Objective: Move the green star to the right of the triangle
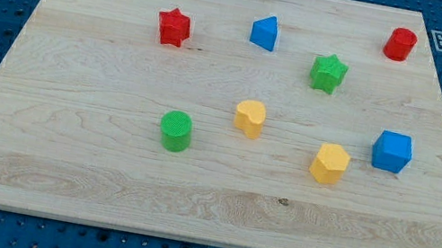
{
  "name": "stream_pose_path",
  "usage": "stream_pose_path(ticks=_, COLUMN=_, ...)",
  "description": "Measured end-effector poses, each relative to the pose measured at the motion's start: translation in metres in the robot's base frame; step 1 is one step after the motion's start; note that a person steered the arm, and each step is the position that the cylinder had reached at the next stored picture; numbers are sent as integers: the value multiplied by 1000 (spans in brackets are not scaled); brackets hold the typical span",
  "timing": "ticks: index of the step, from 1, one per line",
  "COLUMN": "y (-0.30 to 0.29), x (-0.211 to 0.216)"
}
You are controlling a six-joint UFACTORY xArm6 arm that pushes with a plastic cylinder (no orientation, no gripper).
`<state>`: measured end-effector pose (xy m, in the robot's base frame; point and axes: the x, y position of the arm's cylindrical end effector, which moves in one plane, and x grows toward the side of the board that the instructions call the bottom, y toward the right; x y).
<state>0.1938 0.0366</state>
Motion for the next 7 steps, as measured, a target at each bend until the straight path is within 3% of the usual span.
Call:
stream_pose_path(ticks=1, y=0, x=1)
stream_pose_path(ticks=2, y=6, x=37)
stream_pose_path(ticks=7, y=32, x=42)
